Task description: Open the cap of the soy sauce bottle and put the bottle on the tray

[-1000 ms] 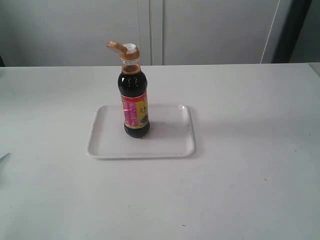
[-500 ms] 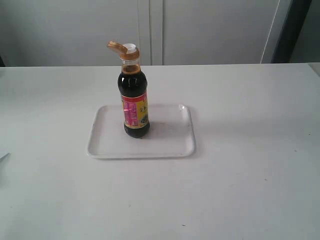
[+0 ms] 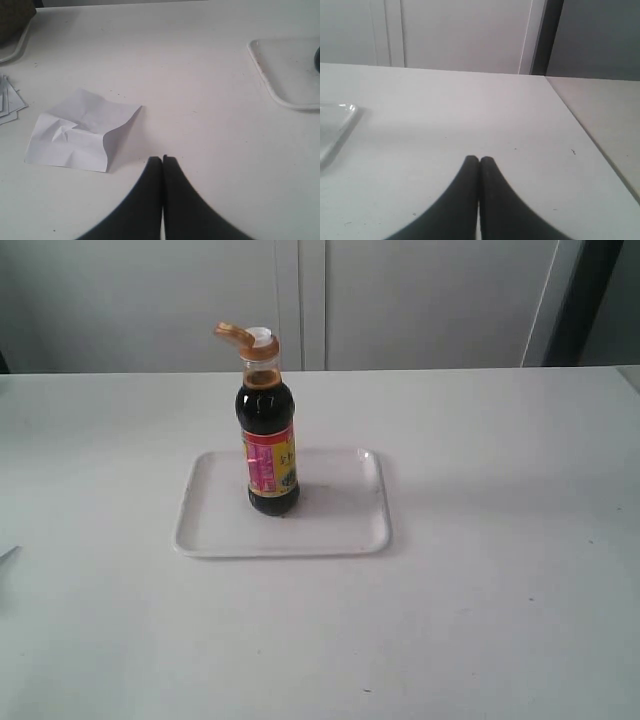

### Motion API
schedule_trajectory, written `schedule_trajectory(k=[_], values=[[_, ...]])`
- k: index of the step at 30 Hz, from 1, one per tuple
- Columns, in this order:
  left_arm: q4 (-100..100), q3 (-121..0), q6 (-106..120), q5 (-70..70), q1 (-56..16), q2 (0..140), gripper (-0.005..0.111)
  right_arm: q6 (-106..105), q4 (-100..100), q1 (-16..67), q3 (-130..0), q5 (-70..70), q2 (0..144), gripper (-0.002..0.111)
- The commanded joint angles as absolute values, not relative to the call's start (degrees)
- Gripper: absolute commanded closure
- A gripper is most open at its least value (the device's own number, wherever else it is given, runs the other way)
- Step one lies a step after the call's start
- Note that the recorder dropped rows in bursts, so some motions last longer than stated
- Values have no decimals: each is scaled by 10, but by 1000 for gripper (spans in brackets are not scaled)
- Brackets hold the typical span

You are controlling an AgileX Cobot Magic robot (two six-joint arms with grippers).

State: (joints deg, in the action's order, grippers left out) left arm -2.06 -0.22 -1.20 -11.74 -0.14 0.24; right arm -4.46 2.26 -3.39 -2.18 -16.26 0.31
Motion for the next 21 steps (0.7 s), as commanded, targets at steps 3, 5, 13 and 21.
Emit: schedule_trajectory(k=[3,5,13,21], values=[[-27,0,-14,-116,0,0,107,-26,15,-33,0,-119,0,108],[-27,0,-14,-116,0,0,107,-23,12,-33,0,-138,0,108],[-27,0,-14,-116,0,0,107,-28,-9,-33,0,-180,0,108],[-27,0,-13,-116,0,0,107,-25,-9,-33,0,-200,0,108]])
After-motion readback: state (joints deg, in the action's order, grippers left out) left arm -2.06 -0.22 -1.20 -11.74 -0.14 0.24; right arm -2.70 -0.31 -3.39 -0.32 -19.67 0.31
